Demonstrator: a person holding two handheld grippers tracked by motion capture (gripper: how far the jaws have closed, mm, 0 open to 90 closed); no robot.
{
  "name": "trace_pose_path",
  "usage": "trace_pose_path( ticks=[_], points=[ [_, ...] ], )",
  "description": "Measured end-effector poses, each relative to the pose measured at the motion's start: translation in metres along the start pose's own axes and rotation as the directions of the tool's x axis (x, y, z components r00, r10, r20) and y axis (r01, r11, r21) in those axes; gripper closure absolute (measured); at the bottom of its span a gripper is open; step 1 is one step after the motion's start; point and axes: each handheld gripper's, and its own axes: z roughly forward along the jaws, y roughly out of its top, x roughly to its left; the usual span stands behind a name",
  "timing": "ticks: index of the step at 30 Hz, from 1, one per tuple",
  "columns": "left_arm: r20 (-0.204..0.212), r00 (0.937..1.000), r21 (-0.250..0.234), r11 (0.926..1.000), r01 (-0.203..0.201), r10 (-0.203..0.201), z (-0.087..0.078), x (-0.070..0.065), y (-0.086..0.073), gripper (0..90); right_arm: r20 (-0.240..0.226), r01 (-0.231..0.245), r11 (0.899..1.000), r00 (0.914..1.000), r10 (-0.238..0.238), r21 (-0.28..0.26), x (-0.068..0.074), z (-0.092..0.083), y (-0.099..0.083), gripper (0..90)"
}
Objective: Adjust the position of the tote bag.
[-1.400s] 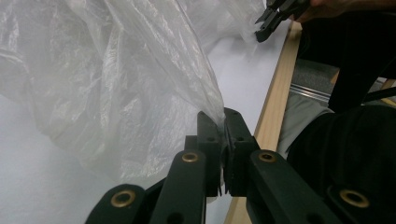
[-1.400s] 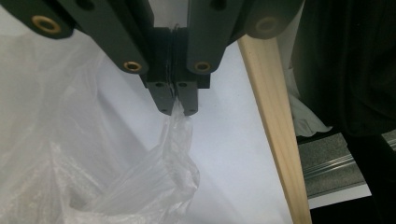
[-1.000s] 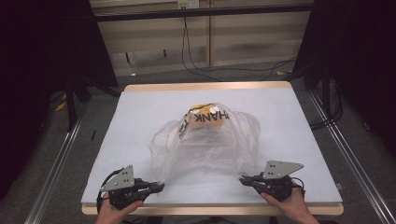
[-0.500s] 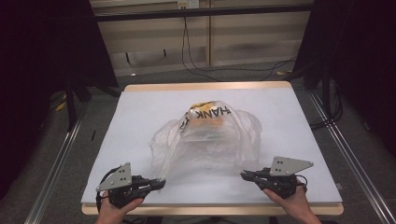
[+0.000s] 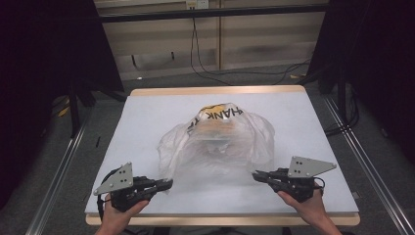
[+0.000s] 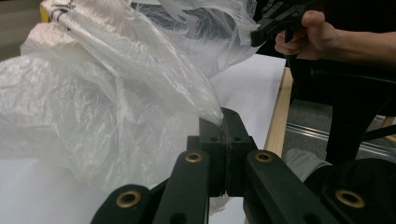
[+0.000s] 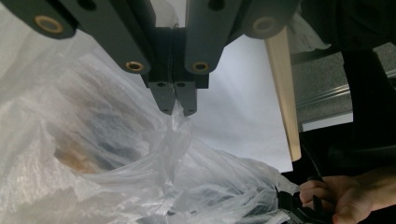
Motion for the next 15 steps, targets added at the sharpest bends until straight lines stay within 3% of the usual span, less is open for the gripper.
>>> trace_pose_path(
  ticks=[1, 7, 12, 15],
  points=[
    [-0.002, 0.9999, 0.007, 0.9998, -0.016, 0.016, -0.001, 0.001, 0.002, 89.5, -0.001, 0.002, 1.000, 1.0000, -0.002, -0.002, 0.000, 0.000, 0.002, 90.0],
    [0.005, 0.9993, -0.027, 0.9990, -0.036, 0.036, -0.001, 0.002, 0.014, 89.6, -0.002, 0.025, 0.999, 0.9997, -0.025, -0.020, -0.001, 0.000, 0.012, 90.0],
    [-0.010, 0.9988, -0.028, 0.9984, -0.048, 0.048, 0.001, 0.005, 0.022, 89.6, 0.005, 0.036, 0.998, 0.9994, -0.035, -0.046, -0.004, -0.003, 0.021, 90.0],
    [0.001, 0.9985, -0.036, 0.9979, -0.054, 0.054, 0.003, 0.008, 0.026, 89.6, 0.013, 0.049, 0.997, 0.9987, -0.048, -0.059, -0.006, -0.006, 0.028, 90.0]
  ],
)
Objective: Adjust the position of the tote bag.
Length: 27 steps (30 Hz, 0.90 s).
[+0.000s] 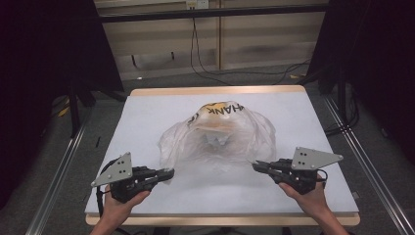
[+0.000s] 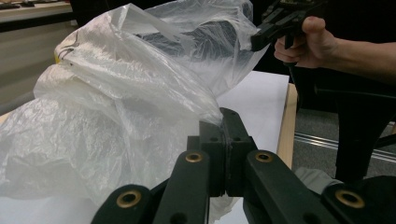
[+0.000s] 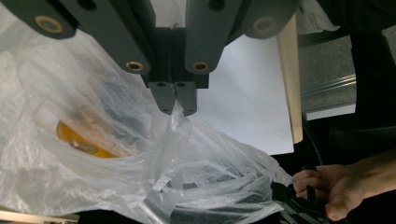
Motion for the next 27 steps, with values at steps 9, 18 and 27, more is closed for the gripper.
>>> trace_pose_path(
  ticks=[9, 18, 27],
  points=[
    [-0.032, 0.9995, -0.049, 0.9988, -0.008, 0.007, 0.000, 0.009, 0.016, 89.6, -0.008, 0.009, 0.999, 0.9999, -0.009, -0.034, -0.007, -0.001, 0.020, 90.0],
    [-0.043, 0.9987, -0.075, 0.9968, -0.028, 0.025, 0.000, 0.015, 0.028, 89.6, 0.017, 0.023, 0.997, 0.9996, -0.022, -0.074, -0.013, -0.008, 0.036, 90.0],
    [-0.045, 0.9978, -0.083, 0.9952, -0.051, 0.048, 0.004, 0.026, 0.043, 89.6, 0.022, 0.006, 0.995, 0.9997, -0.003, -0.103, -0.027, -0.007, 0.044, 90.0]
  ],
)
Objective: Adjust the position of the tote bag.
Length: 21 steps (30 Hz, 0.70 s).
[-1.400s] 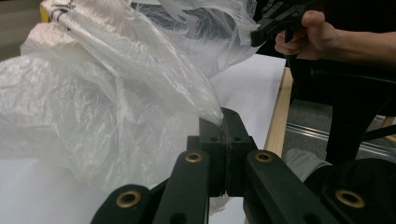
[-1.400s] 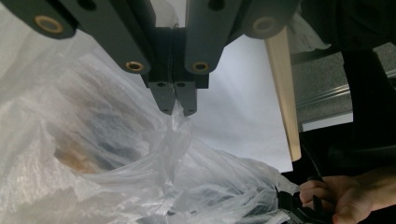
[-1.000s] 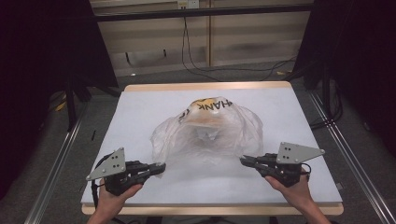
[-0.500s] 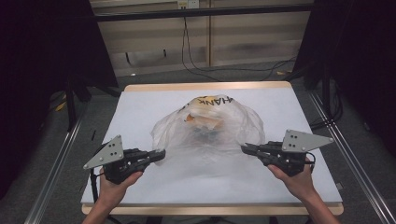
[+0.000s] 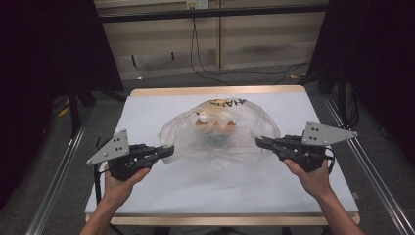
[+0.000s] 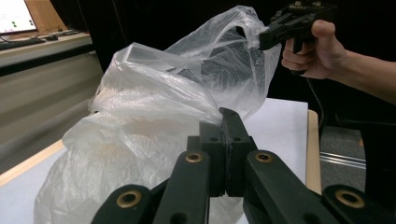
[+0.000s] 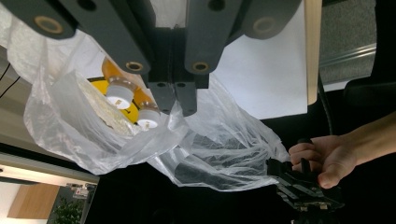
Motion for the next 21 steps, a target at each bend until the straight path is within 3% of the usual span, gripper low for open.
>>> trace_pose_path(
  ticks=[8, 14, 21],
  points=[
    [-0.023, 0.9997, -0.020, 0.9998, -0.001, 0.000, 0.007, 0.012, 0.013, 89.6, 0.021, 0.013, 1.000, 0.9997, -0.013, -0.011, -0.012, 0.005, 0.012, 90.0],
    [-0.048, 0.9988, -0.035, 0.9993, 0.010, -0.012, 0.014, 0.029, 0.024, 89.7, 0.036, -0.003, 0.999, 0.9993, 0.005, -0.048, -0.025, 0.005, 0.021, 90.0],
    [-0.031, 0.9993, -0.056, 0.9983, 0.017, -0.019, 0.021, 0.035, 0.030, 89.7, 0.050, -0.013, 0.998, 0.9986, 0.016, -0.066, -0.037, 0.006, 0.024, 90.0]
  ],
)
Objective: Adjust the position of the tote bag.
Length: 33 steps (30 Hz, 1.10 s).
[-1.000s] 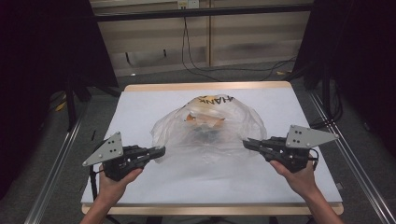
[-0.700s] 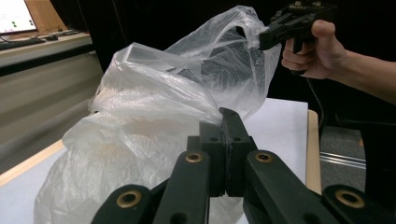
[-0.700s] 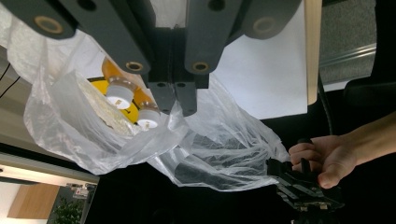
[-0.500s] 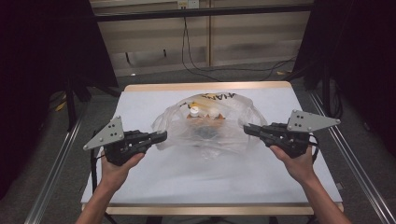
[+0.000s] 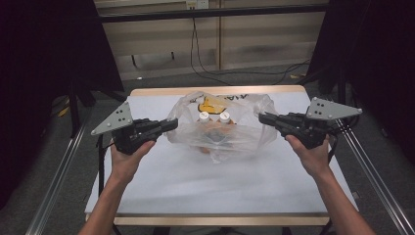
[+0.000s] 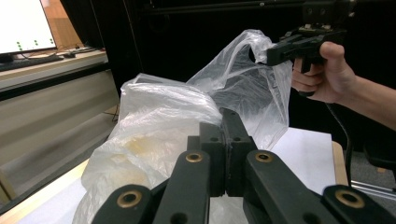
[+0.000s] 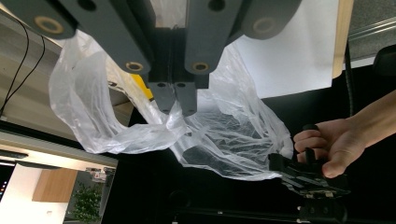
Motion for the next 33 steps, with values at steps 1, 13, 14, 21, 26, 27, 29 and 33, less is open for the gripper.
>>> trace_pose_path(
  ticks=[1, 13, 14, 21, 26, 27, 29, 33],
  points=[
    [0.000, 1.0000, -0.004, 1.0000, 0.009, -0.009, 0.001, 0.001, 0.000, 89.7, 0.000, 0.000, 1.000, 1.0000, 0.000, 0.000, 0.000, 0.000, 0.000, 90.0],
    [-0.032, 0.9990, -0.007, 0.9995, 0.032, -0.032, 0.012, 0.025, -0.003, 89.8, 0.029, -0.026, 0.999, 0.9992, 0.027, -0.036, -0.019, 0.005, 0.001, 90.0],
    [-0.041, 0.9988, 0.002, 0.9996, 0.027, -0.027, 0.013, 0.026, -0.003, 89.8, 0.035, -0.030, 0.999, 0.9989, 0.032, -0.044, -0.022, 0.004, -0.001, 90.0],
    [-0.078, 0.9960, 0.014, 0.9990, 0.043, -0.042, 0.009, 0.043, -0.005, 89.8, 0.062, -0.046, 0.996, 0.9968, 0.051, -0.075, -0.031, -0.002, -0.003, 90.0],
    [-0.099, 0.9937, 0.010, 0.9985, 0.053, -0.052, 0.004, 0.050, -0.007, 89.8, 0.079, -0.044, 0.994, 0.9956, 0.051, -0.098, -0.034, -0.005, -0.001, 90.0],
    [-0.107, 0.9930, 0.011, 0.9986, 0.052, -0.051, 0.002, 0.051, -0.007, 89.8, 0.083, -0.045, 0.994, 0.9952, 0.053, -0.097, -0.034, -0.005, -0.001, 90.0],
    [-0.124, 0.9909, 0.008, 0.9985, 0.055, -0.053, -0.003, 0.054, -0.007, 89.8, 0.104, -0.029, 0.996, 0.9938, 0.038, -0.085, -0.035, -0.008, -0.002, 90.0],
    [-0.149, 0.9860, -0.014, 0.9973, 0.072, -0.074, -0.014, 0.065, -0.012, 89.9, 0.127, -0.049, 0.992, 0.9899, 0.063, -0.113, -0.041, -0.016, -0.004, 90.0]
  ],
)
